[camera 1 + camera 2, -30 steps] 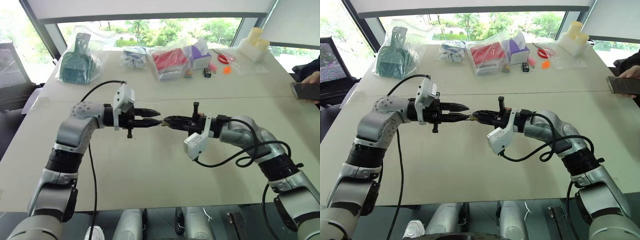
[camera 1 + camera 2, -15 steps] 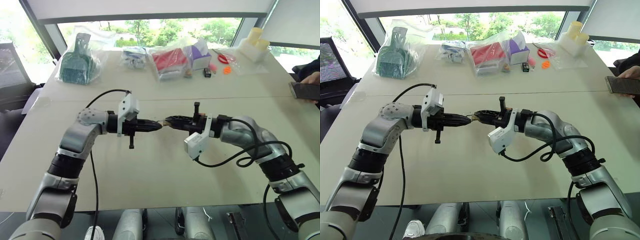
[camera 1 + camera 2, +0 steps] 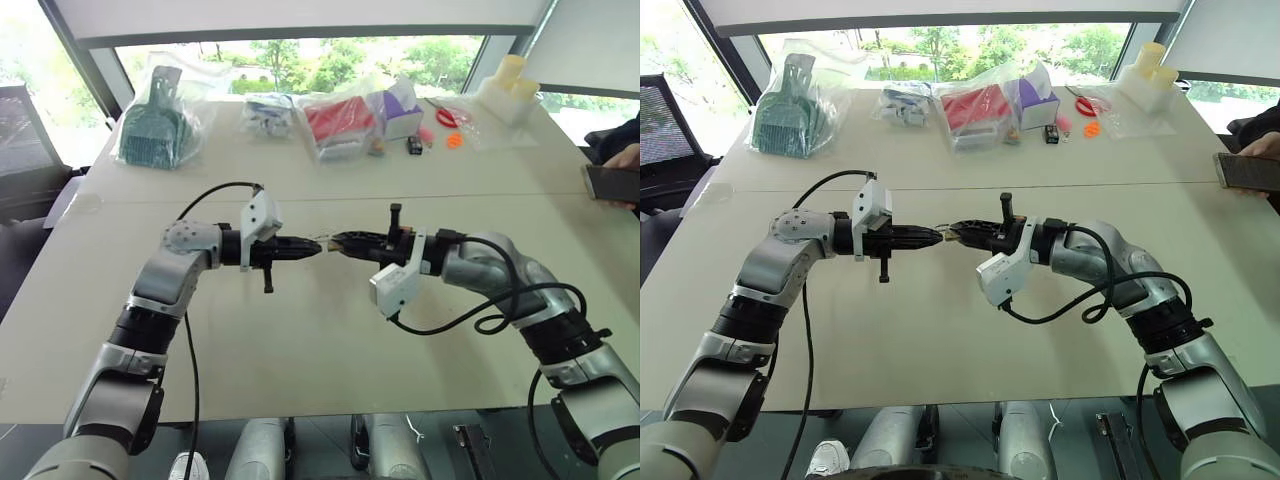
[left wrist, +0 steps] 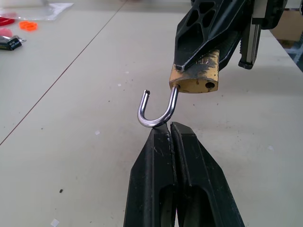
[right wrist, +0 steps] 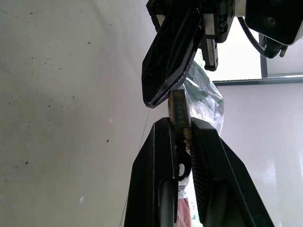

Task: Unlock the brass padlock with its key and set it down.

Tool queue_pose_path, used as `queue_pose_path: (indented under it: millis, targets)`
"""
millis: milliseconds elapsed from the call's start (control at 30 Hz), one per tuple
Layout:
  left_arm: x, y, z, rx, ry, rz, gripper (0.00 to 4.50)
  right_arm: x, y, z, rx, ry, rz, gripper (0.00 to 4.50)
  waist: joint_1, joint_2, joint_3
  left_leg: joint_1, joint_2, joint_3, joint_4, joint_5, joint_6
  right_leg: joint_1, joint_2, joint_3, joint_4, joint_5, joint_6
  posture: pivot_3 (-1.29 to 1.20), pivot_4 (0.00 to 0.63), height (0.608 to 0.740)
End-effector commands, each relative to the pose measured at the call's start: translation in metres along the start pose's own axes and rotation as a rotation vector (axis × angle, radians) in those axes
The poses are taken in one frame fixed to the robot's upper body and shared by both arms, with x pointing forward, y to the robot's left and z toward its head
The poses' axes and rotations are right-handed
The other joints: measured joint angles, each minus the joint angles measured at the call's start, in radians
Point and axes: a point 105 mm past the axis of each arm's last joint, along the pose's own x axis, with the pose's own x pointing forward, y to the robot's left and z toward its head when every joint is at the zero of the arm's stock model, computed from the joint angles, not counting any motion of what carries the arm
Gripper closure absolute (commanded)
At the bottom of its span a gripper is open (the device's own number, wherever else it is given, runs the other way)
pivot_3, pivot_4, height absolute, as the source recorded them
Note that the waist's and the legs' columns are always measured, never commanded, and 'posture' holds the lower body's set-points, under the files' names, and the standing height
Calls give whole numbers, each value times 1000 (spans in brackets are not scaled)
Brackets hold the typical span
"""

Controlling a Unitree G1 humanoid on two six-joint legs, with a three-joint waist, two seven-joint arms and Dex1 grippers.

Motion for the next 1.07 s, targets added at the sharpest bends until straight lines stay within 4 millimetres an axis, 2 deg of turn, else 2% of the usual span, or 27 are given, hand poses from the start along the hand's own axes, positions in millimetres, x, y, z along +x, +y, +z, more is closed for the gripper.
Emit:
queue_pose_path:
  millis: [33,167,333,500,533,567,600,633,733,900,1000,1067]
  targets:
    - [-17,1,3,30,5,52,4450,-6,7,-10,29,43,13,4500,-2,0,0,0,0,0,0,0,0,0,0,0,0,0,0,0,150,740]
    - [-22,-18,-22,2,65,56,4450,-3,26,-28,86,115,44,4500,-6,0,0,1,0,0,-1,0,0,0,0,0,0,0,0,0,150,740]
    - [-14,-39,-32,-13,68,56,4450,2,44,-41,108,161,82,4500,1,0,0,1,1,0,-1,0,0,0,0,0,0,-1,-1,0,150,740]
    - [-9,-49,-33,-35,55,80,4500,2,57,-47,146,187,119,2201,-2,0,0,1,1,0,-1,0,0,0,-1,1,0,-2,-3,0,150,740]
    - [-9,-49,-34,-37,59,87,4500,0,58,-47,154,189,128,1527,-2,0,0,1,1,0,-1,0,0,0,-1,1,0,-2,-3,0,150,740]
    - [-9,-50,-34,-37,61,88,4500,-3,60,-46,167,190,140,1100,-2,0,0,1,1,0,-1,0,0,0,-1,1,0,-1,-2,0,150,740]
    - [-10,-50,-34,-37,63,89,4500,-7,60,-46,179,188,151,479,-1,0,0,1,1,0,-1,0,0,0,-1,1,0,-1,-2,0,150,740]
    - [-11,-50,-33,-33,68,88,4500,-13,58,-47,194,195,158,200,1,0,0,1,1,0,-1,0,0,0,-1,1,0,-1,-2,0,150,740]
    - [-15,-48,-31,-18,74,93,4500,-31,51,-50,265,218,183,81,3,0,0,1,1,0,-1,0,0,1,-1,1,0,-1,-2,0,150,740]
    - [-23,-39,-28,-8,78,128,4500,-58,41,-49,598,249,200,81,1,0,0,1,1,0,-1,0,0,1,-2,1,-1,0,-1,0,150,740]
    - [-30,-34,-25,-3,77,153,4500,-75,41,-41,817,248,249,81,1,1,0,2,2,0,-1,0,0,1,-2,0,0,0,-1,0,150,740]
    - [-34,-33,-23,-10,73,161,4500,-81,40,-36,900,245,270,81,2,0,0,2,2,0,-1,0,0,1,-2,0,0,0,-1,0,150,740]
